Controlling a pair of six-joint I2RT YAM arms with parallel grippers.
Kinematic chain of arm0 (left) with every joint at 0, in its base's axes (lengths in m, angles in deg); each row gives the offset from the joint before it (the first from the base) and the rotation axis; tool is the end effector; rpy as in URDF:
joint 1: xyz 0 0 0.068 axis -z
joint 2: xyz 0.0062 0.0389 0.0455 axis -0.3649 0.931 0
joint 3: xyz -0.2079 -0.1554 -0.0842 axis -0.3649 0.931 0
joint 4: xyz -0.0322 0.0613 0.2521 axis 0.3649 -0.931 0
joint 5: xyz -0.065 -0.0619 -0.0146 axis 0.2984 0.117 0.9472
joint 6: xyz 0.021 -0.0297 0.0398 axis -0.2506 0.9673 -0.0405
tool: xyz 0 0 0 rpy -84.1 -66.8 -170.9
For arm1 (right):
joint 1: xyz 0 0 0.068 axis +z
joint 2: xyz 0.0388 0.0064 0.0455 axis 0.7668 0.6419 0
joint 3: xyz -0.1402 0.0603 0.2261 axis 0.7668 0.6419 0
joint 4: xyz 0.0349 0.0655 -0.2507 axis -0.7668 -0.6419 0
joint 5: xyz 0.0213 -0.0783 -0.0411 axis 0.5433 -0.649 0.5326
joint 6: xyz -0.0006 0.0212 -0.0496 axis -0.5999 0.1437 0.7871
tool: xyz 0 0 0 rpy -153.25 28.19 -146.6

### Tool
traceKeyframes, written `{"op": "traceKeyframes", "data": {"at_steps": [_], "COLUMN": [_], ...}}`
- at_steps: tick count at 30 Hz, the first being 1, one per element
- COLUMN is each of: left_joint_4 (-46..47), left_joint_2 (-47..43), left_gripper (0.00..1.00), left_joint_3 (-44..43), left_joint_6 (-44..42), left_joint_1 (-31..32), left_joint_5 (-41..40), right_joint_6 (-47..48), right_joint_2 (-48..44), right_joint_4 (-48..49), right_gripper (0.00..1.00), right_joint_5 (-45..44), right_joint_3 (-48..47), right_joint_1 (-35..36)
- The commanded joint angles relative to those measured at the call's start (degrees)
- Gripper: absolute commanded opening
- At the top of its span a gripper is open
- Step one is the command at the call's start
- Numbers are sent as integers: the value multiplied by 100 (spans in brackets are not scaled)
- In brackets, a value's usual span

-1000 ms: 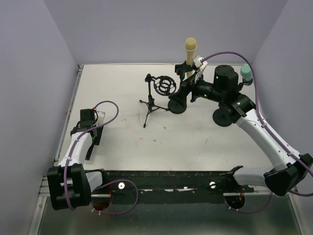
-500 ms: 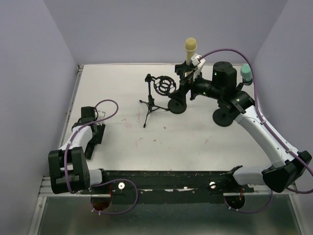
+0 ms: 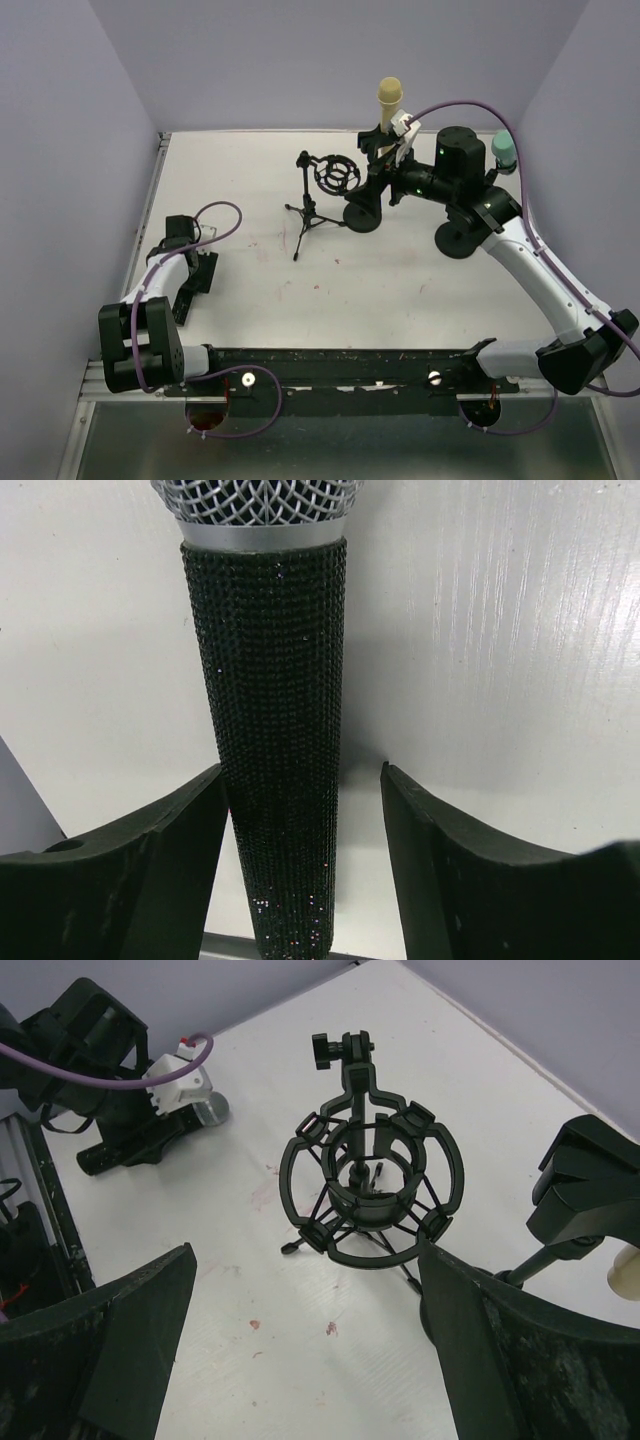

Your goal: Remove the microphone from the stand

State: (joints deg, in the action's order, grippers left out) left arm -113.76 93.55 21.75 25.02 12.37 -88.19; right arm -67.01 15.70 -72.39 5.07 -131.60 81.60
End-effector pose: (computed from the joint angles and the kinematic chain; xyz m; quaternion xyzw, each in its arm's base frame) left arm 0.2207 0.0386 0.1663 0.0558 0.9786 0.0882 0.1775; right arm 0.2391 0.1654 0.4263 -0.3651 0.6907 0.3220 0.5347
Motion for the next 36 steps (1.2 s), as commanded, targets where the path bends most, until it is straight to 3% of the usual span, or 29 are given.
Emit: {"op": "traceKeyframes", "data": {"at_steps": [1,14,21,24,27,30,36], "left_joint_4": [-263,-948,-1467,-1512,-1048,67,958], "left_joint_2": [-7,-324,-675,-973,-1360,-1607,-713], "left_gripper": [70,82,85,83,80,82,81], "left_joint_3": [-218,-807,-1430,-1905,-2248,-2337,-3249], "left_joint_6": [63,-8,-333,-543,-720,-483,-228], "left_joint_1": [-19,-19,165,306,446,762,1720], "left_joint_5": [159,536,1571,2798,4328,5228,5291], "right_joint_6": [89,71,387,449,501,694,853], "right_joint_2": [-151,-142,-1,43,104,192,350], "right_joint_4": [-56,-20,-433,-530,-539,-609,-1074], "right_gripper": [100,100,100,99,97,97,97], "right_joint_5": [86,200,209,200,261,358,200], "right_joint_3": [79,141,-262,-395,-518,-772,-1361], "right_joint_1": [-6,-6,-6,-6,-6,-15,-6]}}
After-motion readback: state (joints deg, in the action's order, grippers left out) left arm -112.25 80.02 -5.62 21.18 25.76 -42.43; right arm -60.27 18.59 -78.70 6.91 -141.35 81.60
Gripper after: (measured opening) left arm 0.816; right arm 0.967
